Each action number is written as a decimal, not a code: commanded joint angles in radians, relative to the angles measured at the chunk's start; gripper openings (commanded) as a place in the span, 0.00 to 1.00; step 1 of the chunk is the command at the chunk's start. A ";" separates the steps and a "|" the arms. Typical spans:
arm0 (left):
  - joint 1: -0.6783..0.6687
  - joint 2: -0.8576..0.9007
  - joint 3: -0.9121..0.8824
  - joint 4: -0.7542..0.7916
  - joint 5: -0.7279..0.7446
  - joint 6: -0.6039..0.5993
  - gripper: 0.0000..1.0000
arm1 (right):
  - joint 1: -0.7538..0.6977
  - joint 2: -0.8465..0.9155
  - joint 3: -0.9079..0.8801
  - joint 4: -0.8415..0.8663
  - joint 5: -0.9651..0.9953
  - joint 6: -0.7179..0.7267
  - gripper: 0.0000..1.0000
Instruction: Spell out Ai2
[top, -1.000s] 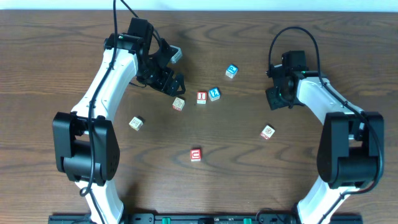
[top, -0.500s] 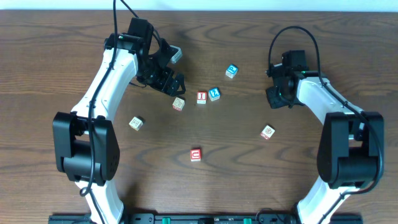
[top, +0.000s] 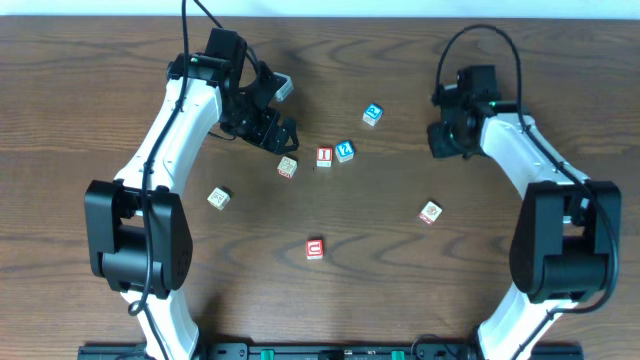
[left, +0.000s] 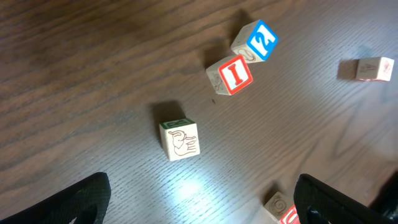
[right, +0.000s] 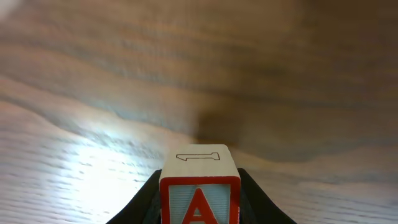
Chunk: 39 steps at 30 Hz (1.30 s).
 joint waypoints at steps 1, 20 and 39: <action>-0.002 0.000 0.001 0.001 0.079 -0.005 0.95 | 0.023 -0.004 0.072 -0.027 -0.025 0.045 0.16; -0.175 0.000 -0.207 0.128 -0.467 -0.035 0.94 | 0.067 -0.004 0.196 -0.086 -0.024 0.047 0.15; -0.175 0.000 -0.310 0.386 -0.417 -0.050 0.83 | 0.067 -0.004 0.196 -0.101 -0.017 0.047 0.14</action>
